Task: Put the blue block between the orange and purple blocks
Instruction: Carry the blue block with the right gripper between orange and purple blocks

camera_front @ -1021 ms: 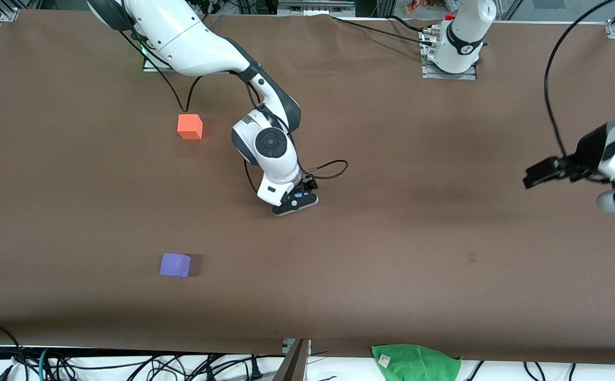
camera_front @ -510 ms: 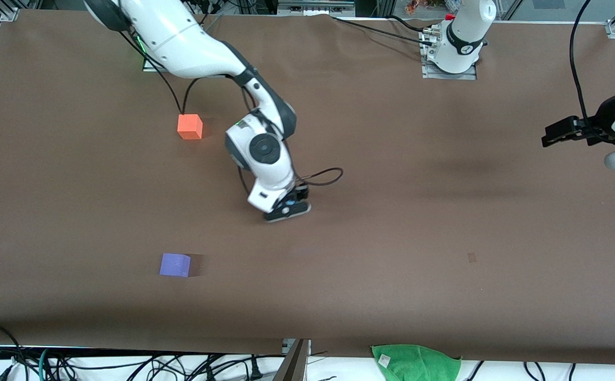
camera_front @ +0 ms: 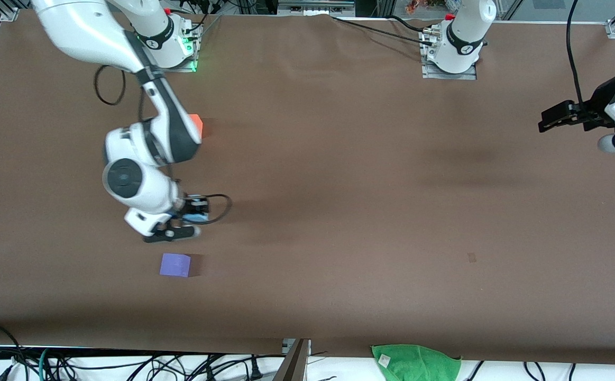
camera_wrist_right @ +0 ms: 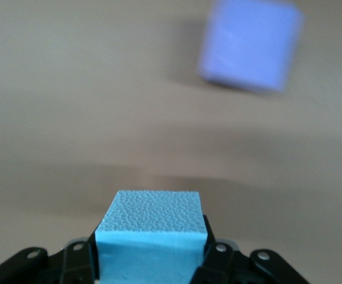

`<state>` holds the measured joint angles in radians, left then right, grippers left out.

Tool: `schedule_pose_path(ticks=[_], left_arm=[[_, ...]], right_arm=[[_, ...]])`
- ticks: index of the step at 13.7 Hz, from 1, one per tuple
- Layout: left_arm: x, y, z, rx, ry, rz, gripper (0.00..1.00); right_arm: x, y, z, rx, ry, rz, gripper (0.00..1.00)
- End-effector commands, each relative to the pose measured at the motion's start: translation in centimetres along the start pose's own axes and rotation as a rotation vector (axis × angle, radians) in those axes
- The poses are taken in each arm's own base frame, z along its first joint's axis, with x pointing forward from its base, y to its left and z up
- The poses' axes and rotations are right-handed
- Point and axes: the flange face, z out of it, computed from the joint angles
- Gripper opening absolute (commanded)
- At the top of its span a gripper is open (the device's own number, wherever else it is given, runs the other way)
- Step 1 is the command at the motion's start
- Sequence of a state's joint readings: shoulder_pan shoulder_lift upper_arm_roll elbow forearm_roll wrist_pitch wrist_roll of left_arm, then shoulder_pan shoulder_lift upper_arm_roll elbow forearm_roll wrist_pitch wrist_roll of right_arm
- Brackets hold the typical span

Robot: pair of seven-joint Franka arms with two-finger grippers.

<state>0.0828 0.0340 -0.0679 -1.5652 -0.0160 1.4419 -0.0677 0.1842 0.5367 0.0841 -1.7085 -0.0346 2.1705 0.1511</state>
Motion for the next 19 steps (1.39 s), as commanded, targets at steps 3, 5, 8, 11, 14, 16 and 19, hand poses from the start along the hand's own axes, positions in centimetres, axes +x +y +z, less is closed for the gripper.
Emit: schedule_pose_path(ticks=[3, 5, 8, 11, 14, 16, 19], left_arm=[[-1.0, 0.1, -0.9, 0.022, 0.015, -0.003, 1.0], [-0.4, 0.3, -0.5, 0.013, 0.008, 0.0, 1.0], [0.1, 0.5, -0.7, 0.011, 0.012, 0.005, 1.0], [0.2, 0.2, -1.1, 0.007, 0.021, -0.001, 1.0], [1.1, 0.8, -1.3, 0.008, 0.029, 0.008, 1.0], [1.1, 0.8, -1.4, 0.008, 0.03, 0.01, 1.0], [1.1, 0.9, -1.4, 0.006, 0.03, 0.01, 1.0]], right_arm=[[-6.6, 2.2, 6.4, 0.037, 0.012, 0.059, 0.0], [-7.5, 2.2, 7.4, 0.043, -0.005, 0.083, 0.0], [-7.9, 2.5, 8.0, 0.04, -0.002, 0.09, 0.04], [-7.0, 3.0, 6.5, 0.042, 0.015, 0.09, 1.0], [-4.2, 5.6, 1.7, 0.026, -0.001, 0.118, 1.0], [-2.3, 7.1, -1.8, 0.02, 0.014, 0.135, 1.0], [-0.5, 7.2, -10.3, 0.02, -0.007, 0.135, 1.0]])
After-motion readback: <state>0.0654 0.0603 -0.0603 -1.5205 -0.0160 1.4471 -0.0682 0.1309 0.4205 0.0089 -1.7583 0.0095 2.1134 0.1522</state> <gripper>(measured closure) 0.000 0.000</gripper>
